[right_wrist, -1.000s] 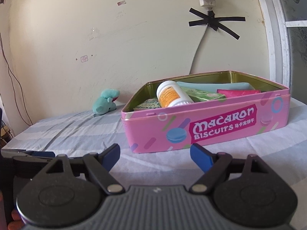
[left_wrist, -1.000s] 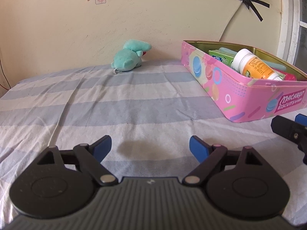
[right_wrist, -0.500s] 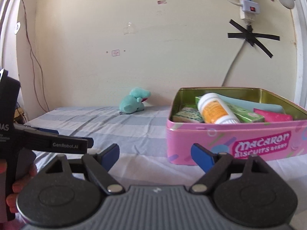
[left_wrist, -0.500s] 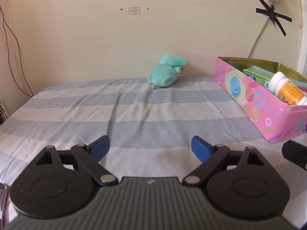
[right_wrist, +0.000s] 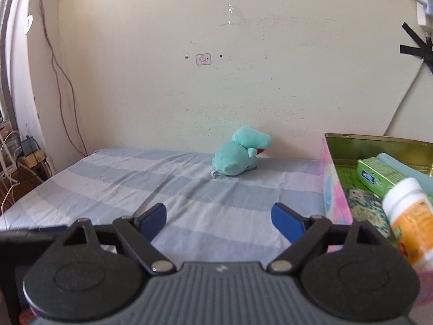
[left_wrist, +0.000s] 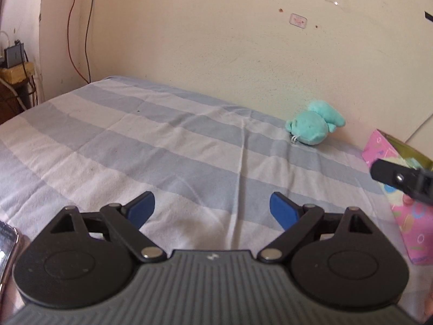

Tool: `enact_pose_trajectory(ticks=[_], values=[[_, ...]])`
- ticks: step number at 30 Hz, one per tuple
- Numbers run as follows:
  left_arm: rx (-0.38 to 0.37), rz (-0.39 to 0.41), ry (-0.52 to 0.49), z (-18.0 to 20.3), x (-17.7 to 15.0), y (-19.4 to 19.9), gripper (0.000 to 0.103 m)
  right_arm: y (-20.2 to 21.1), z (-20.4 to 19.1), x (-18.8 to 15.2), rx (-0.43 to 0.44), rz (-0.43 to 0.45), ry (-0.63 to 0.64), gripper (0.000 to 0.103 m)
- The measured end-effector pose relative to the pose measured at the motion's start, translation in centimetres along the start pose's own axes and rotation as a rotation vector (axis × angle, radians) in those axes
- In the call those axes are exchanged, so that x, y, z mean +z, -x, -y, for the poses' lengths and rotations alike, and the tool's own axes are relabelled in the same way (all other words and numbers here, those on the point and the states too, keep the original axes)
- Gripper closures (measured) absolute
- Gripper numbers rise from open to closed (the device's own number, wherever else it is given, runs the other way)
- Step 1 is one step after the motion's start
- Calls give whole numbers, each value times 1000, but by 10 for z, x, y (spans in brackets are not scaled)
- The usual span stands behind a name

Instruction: Organize objects

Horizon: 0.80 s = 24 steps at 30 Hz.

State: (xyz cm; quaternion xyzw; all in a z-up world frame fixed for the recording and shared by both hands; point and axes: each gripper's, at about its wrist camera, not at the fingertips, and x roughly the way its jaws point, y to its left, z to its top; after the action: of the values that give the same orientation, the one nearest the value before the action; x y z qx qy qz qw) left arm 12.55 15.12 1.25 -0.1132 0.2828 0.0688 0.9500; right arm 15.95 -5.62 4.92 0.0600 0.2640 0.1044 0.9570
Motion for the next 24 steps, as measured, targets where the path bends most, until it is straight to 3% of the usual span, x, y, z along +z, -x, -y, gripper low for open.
enact_pose_trajectory(ticks=[5,11,17,20,21,22,24], values=[[-32,-35,42,-4,-1,-5,9,-73,1,29,-36,-63,-127,10],[-64,-59,17,1,-3,-8,9,-134,4,48,-148,-63,-144,6],[-68,-65,6,2,-3,-9,9,-184,24,48,-156,-168,-281,6],[-61,-72,5,3,-3,-11,9,-192,22,44,-128,-169,-260,25],[-59,-75,4,3,-3,-11,9,-191,18,44,-90,-168,-233,48],[-58,-77,3,3,-3,-12,9,-188,14,44,-86,-172,-215,55],[-54,-79,2,3,-3,-12,9,-180,5,43,-100,-176,-175,57]])
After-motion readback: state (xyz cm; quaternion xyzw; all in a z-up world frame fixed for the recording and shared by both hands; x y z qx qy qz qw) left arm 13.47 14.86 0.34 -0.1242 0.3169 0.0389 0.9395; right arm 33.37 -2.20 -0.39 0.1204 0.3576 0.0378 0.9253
